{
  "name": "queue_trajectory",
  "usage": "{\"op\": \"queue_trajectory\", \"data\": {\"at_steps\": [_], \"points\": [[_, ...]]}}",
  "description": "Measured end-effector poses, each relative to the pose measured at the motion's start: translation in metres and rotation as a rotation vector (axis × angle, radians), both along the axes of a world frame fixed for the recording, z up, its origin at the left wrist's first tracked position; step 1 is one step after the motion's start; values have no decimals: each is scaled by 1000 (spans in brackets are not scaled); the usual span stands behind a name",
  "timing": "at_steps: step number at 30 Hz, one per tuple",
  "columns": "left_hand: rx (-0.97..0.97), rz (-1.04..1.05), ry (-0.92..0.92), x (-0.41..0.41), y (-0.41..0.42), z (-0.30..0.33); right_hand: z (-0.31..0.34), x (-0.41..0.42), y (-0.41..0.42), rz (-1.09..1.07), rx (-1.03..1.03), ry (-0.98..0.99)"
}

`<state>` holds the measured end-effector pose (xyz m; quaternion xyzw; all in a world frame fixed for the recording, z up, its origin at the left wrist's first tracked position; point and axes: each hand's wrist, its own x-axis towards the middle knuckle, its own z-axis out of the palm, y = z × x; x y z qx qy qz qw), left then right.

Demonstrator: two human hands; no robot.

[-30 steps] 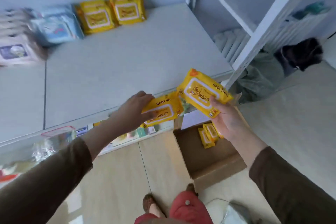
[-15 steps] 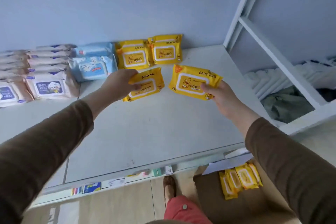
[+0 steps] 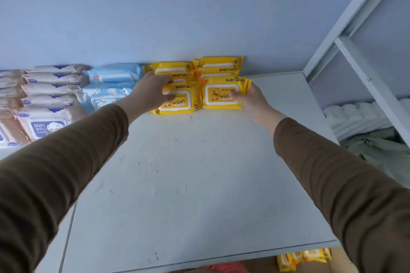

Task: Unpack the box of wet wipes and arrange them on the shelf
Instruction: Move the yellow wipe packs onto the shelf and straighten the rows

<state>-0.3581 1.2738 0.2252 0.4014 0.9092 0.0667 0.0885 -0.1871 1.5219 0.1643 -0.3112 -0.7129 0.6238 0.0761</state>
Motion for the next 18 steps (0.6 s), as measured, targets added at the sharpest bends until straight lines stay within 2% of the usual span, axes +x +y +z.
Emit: {"op": "queue_trajectory", "data": {"at_steps": [3,8,14,18], "points": [[29,-69,112,-1,2,-4,-16,-5,-4,-20,245,-34],[8,-41,147,-1,8,-11,-16,-16,-6,-38,457,-102],[33,12,226,6,10,-17,-14,-18,-15,-97,575,-152],[56,37,271,20,7,-16,-4,-7,-26,-172,620,-258]]}}
